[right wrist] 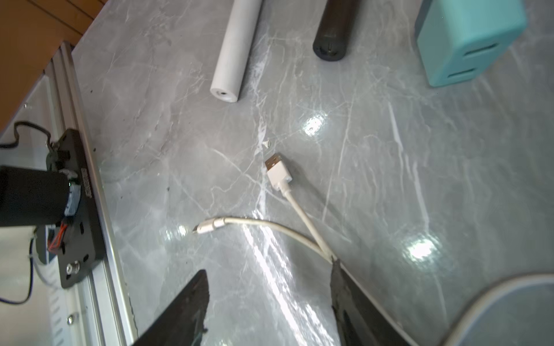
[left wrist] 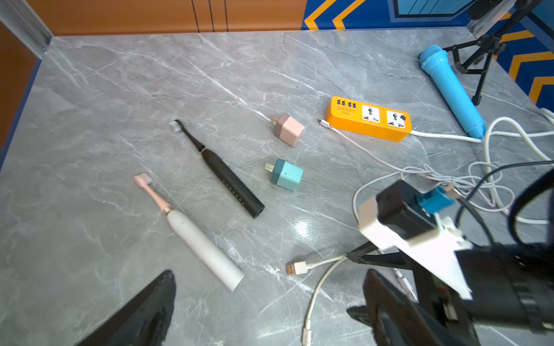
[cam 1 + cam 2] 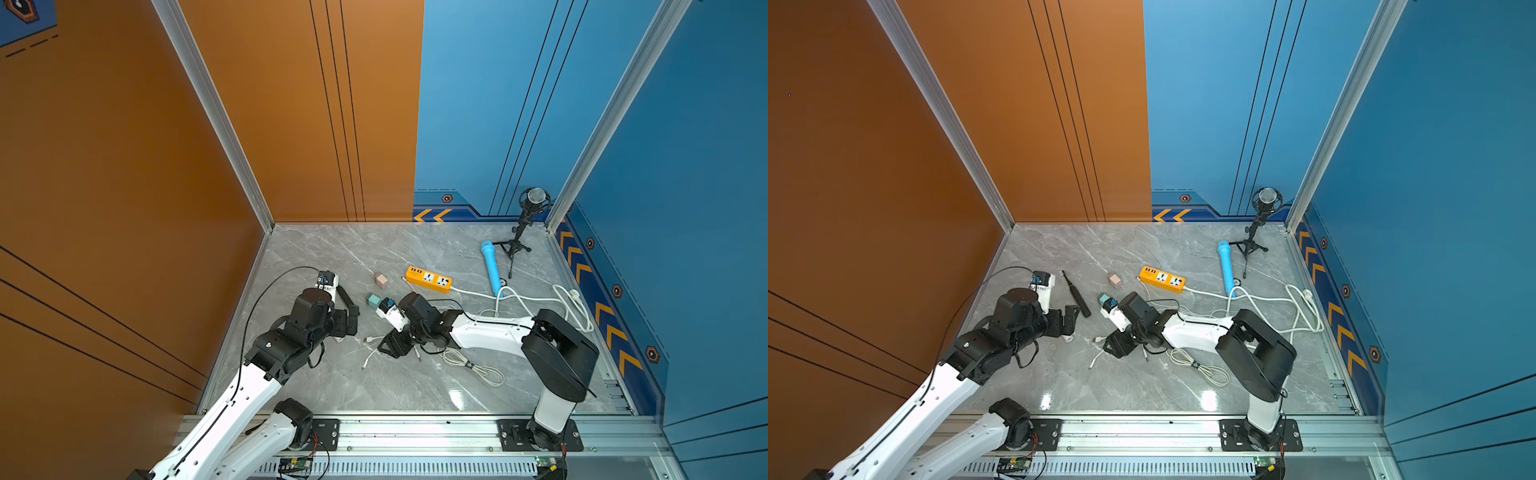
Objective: Charge the electric toothbrush
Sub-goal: Pick up the charging cable from the center of the board.
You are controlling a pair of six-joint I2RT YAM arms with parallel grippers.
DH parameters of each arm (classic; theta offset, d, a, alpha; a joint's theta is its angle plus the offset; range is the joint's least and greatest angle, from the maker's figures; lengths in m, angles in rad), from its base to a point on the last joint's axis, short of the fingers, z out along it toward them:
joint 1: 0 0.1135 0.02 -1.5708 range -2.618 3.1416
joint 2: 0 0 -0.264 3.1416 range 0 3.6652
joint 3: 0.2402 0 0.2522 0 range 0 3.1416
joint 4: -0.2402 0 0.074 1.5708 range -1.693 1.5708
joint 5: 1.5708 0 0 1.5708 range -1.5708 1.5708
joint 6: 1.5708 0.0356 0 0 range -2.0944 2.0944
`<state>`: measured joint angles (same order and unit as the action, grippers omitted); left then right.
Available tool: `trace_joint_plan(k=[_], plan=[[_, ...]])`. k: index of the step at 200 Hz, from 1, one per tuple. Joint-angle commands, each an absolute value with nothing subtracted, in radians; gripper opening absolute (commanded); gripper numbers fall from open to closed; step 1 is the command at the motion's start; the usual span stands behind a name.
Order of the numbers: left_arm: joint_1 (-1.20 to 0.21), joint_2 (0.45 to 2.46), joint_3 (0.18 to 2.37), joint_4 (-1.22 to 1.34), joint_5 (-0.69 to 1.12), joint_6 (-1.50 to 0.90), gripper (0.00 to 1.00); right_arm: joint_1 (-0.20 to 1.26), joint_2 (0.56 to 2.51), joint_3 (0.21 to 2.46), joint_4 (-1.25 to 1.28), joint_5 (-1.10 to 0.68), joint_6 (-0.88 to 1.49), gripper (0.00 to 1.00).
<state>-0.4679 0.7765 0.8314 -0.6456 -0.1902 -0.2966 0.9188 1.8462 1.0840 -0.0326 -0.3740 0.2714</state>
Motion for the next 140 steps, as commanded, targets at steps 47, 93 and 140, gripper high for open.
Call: trace_joint_plan(k=[47, 93, 140], plan=[[-0.330, 0.739, 0.835, -0.834, -0.122, -0.280, 0.98, 0.888, 2.002, 1.249, -0.109, -0.442, 0.506, 0.65], [-0.324, 0.748, 0.835, -0.831, -0.127, -0.255, 0.98, 0.856, 1.944, 1.270, -0.179, -0.377, 0.424, 0.73], [-0.321, 0.767, 0.834, -0.830, -0.114, -0.249, 0.98, 0.884, 1.931, 1.291, -0.183, -0.269, 0.224, 0.69]])
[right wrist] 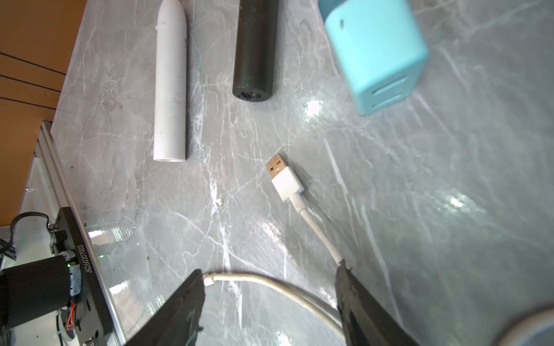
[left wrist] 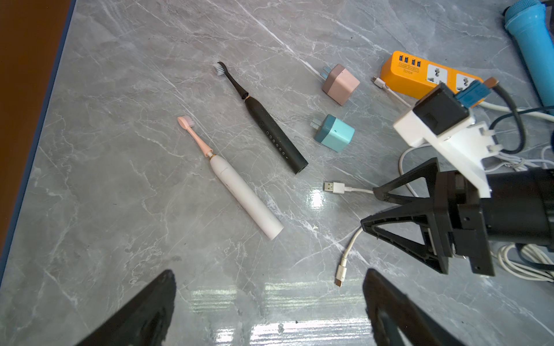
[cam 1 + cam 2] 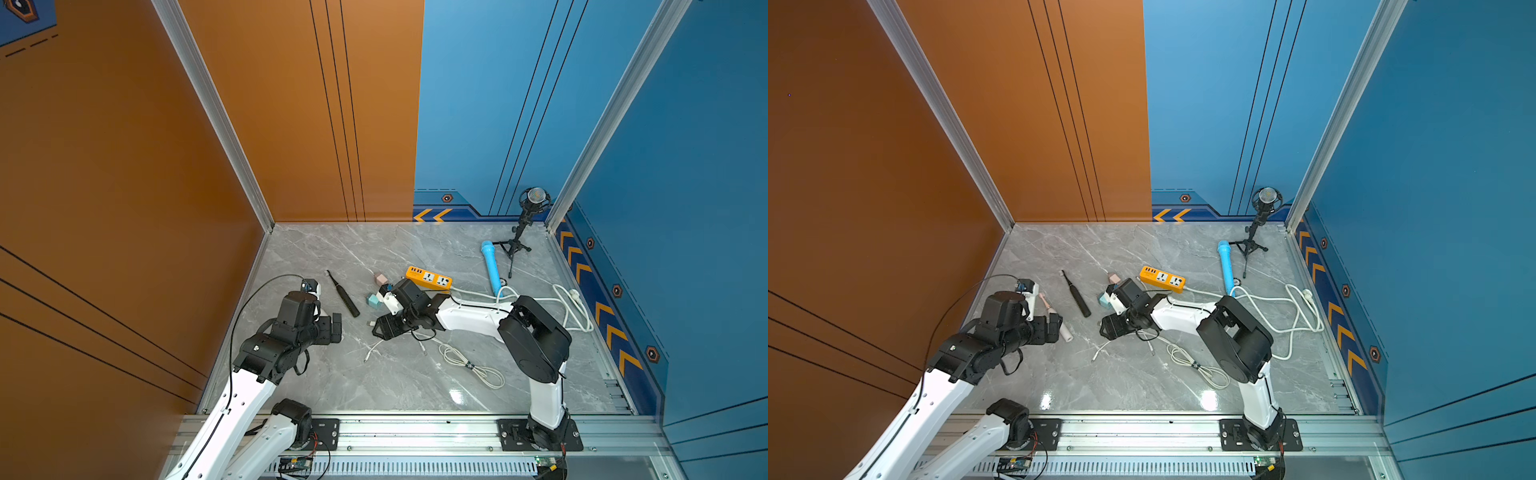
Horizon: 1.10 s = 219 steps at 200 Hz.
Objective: Charge the electric toothbrush
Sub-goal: Pick up the charging cable from the center of the board.
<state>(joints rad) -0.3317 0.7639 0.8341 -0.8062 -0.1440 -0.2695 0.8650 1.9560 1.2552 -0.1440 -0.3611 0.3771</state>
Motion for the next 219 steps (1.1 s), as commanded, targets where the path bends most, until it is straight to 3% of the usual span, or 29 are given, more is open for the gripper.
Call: trace_joint_plan(k=[1, 37, 74, 119, 138, 172, 197, 219], plan=[[-0.321, 0.767, 0.834, -0.830, -0.115, -0.249, 0.98, 0.884, 1.933, 1.291, -0.182, -0.268, 0.218, 0.69], [-0.318, 0.768, 0.832, -0.828, -0.112, -0.244, 0.98, 0.901, 1.983, 1.315, -0.153, -0.218, 0.039, 0.67], [-0.318, 0.764, 0.830, -0.827, -0.109, -0.242, 0.98, 0.906, 2.022, 1.330, -0.187, -0.250, -0.062, 0.58], [-0.315, 0.770, 0.830, -0.824, -0.092, -0.237, 0.98, 0.885, 2.027, 1.289, -0.222, -0.246, -0.118, 0.38], [-0.316, 0.771, 0.832, -0.819, -0.065, -0.236, 0.98, 0.882, 2.035, 1.288, -0.222, -0.283, -0.135, 0.22], [-0.314, 0.767, 0.825, -0.787, 0.018, -0.221, 0.98, 0.863, 2.039, 1.294, -0.224, -0.313, -0.162, 0.19], [-0.312, 0.780, 0.838, -0.771, 0.096, -0.163, 0.98, 0.836, 2.006, 1.294, -0.233, -0.331, -0.169, 0.02], [-0.316, 0.797, 0.867, -0.721, 0.289, -0.027, 0.98, 0.790, 1.908, 1.261, -0.239, -0.416, -0.161, 0.00]])
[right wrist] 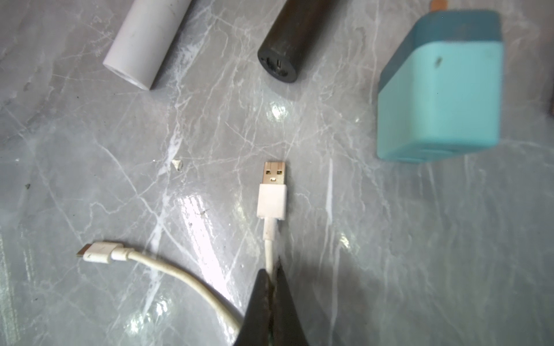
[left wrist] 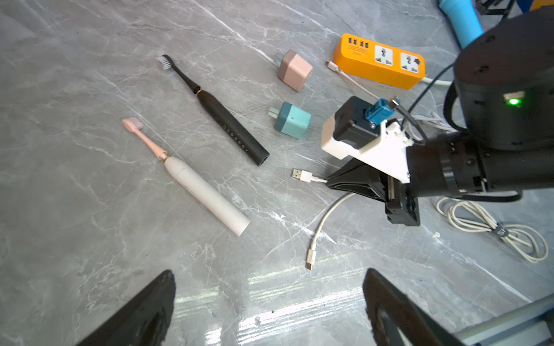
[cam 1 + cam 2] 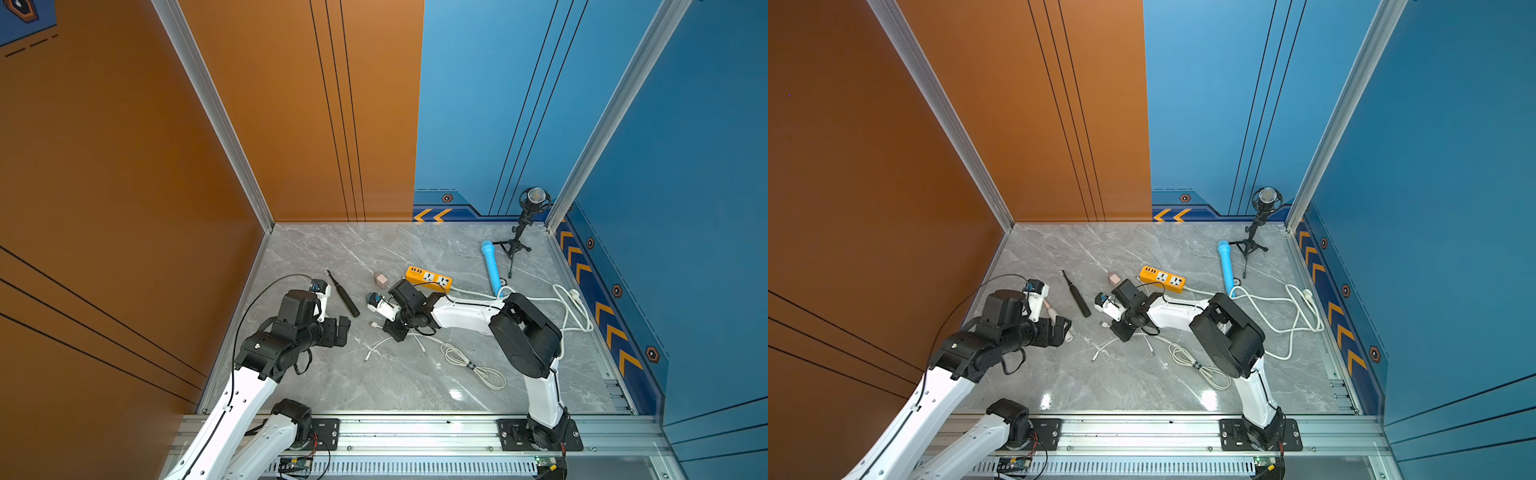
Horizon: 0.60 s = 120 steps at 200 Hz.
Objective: Charge the electric toothbrush
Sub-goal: Pick up the charging cable from the center of the board.
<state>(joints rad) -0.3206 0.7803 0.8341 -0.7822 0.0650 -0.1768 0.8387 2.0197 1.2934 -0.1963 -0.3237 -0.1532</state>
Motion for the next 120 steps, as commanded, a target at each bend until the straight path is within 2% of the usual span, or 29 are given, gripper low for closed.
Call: trace_joint_plan(k=[1, 16, 25, 49, 71, 99, 104, 110, 120], plan=[[-0.316, 0.798, 0.869, -0.717, 0.300, -0.020, 0.98, 0.787, 1.903, 1.259, -0.239, -0.420, -0.161, 0.00], [-0.335, 0.820, 0.913, -0.698, 0.518, 0.179, 0.98, 0.738, 1.836, 1.238, -0.281, -0.499, -0.163, 0.00], [-0.370, 0.837, 0.941, -0.691, 0.553, 0.291, 0.98, 0.710, 1.803, 1.224, -0.303, -0.555, -0.158, 0.00], [-0.518, 0.911, 0.982, -0.681, 0.402, 0.591, 0.97, 0.627, 1.735, 1.193, -0.365, -0.663, -0.143, 0.00], [-0.563, 0.988, 0.991, -0.681, 0.407, 0.842, 0.95, 0.615, 1.663, 1.162, -0.400, -0.691, -0.167, 0.00], [-0.613, 1.099, 1.051, -0.626, 0.272, 0.939, 0.90, 0.596, 1.592, 1.142, -0.410, -0.751, -0.158, 0.00], [-0.629, 1.109, 1.043, -0.585, 0.236, 0.947, 0.88, 0.591, 1.584, 1.142, -0.411, -0.773, -0.152, 0.00], [-0.647, 1.117, 1.022, -0.528, 0.199, 0.968, 0.80, 0.585, 1.574, 1.142, -0.413, -0.800, -0.141, 0.00], [-0.669, 1.127, 0.971, -0.424, 0.148, 0.987, 0.78, 0.578, 1.559, 1.144, -0.416, -0.833, -0.122, 0.00]])
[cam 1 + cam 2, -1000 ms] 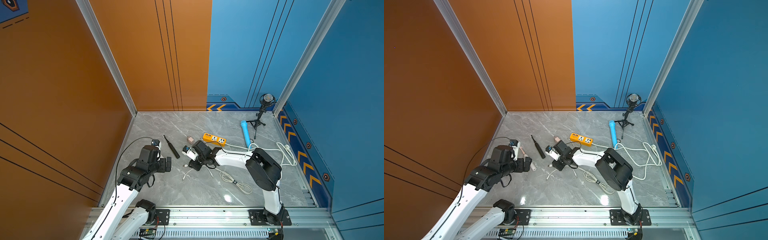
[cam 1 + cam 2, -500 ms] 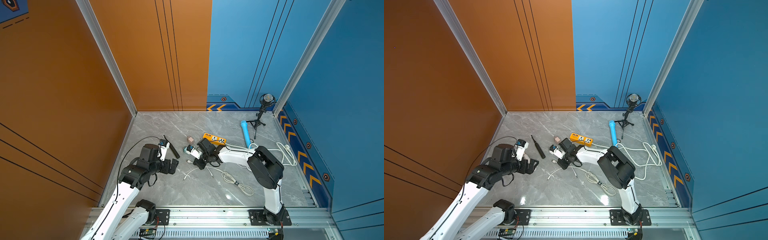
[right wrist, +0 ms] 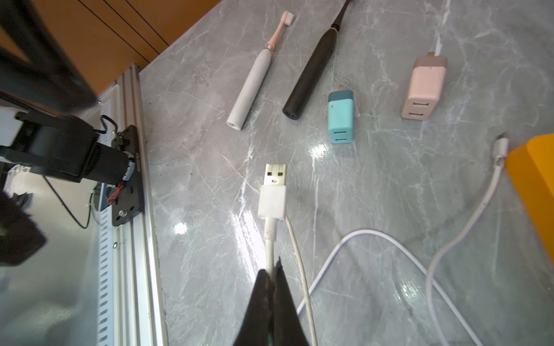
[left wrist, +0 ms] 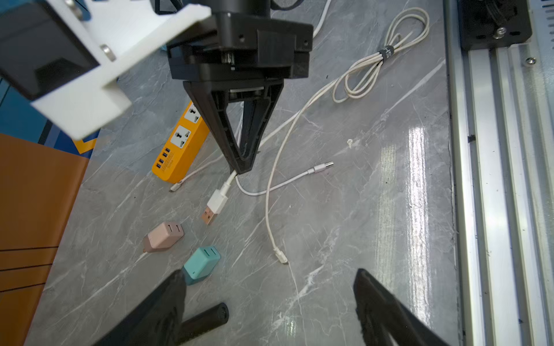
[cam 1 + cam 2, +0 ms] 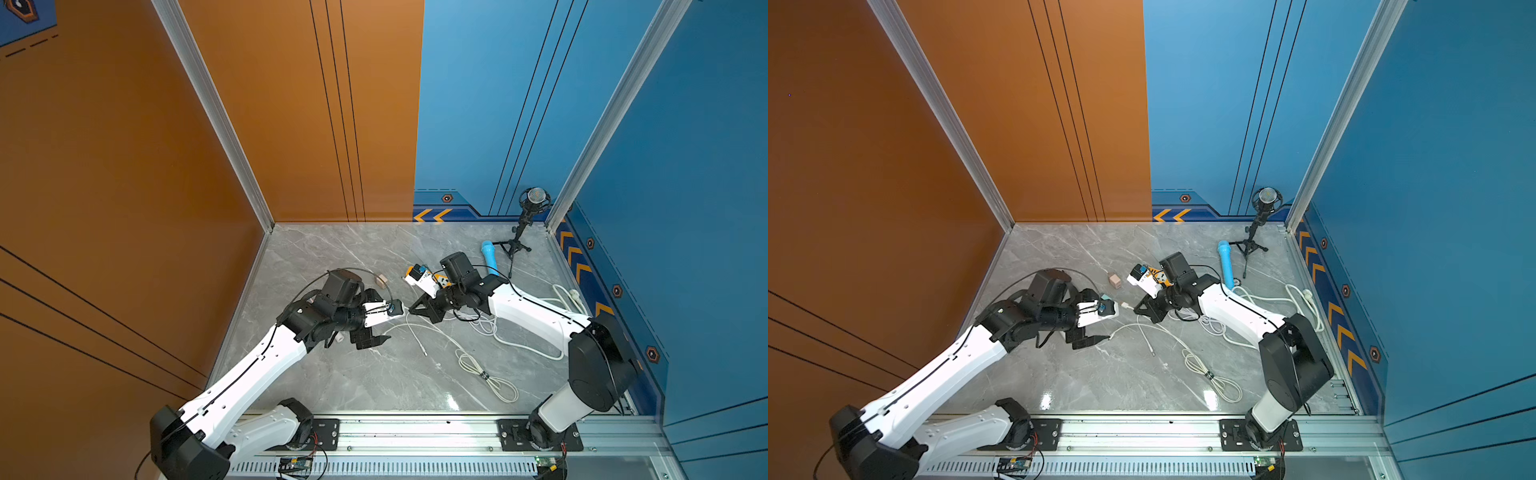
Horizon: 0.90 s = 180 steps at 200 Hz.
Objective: Charge the electric toothbrush
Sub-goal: Pick up the charging cable from the center of the board.
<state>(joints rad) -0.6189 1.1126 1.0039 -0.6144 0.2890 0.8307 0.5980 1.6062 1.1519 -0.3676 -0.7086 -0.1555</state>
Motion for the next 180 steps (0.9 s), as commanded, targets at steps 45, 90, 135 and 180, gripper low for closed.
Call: trace_joint_plan(k=[45, 90, 135, 180], plan=[[-0.688, 1.178, 0.893, -0.217, 0.070, 1.089, 0.59, 0.522, 1.507, 1.147, -0.448, -0.927, -0.069, 0.00], [-0.699, 1.222, 0.876, -0.065, 0.054, 1.102, 0.46, 0.520, 1.498, 1.146, -0.449, -0.956, -0.051, 0.00], [-0.698, 1.223, 0.868, -0.075, 0.070, 1.114, 0.30, 0.514, 1.500, 1.154, -0.452, -0.941, -0.029, 0.01], [-0.692, 1.208, 0.933, -0.289, 0.197, 1.054, 0.00, 0.511, 1.503, 1.167, -0.449, -0.918, -0.025, 0.05]])
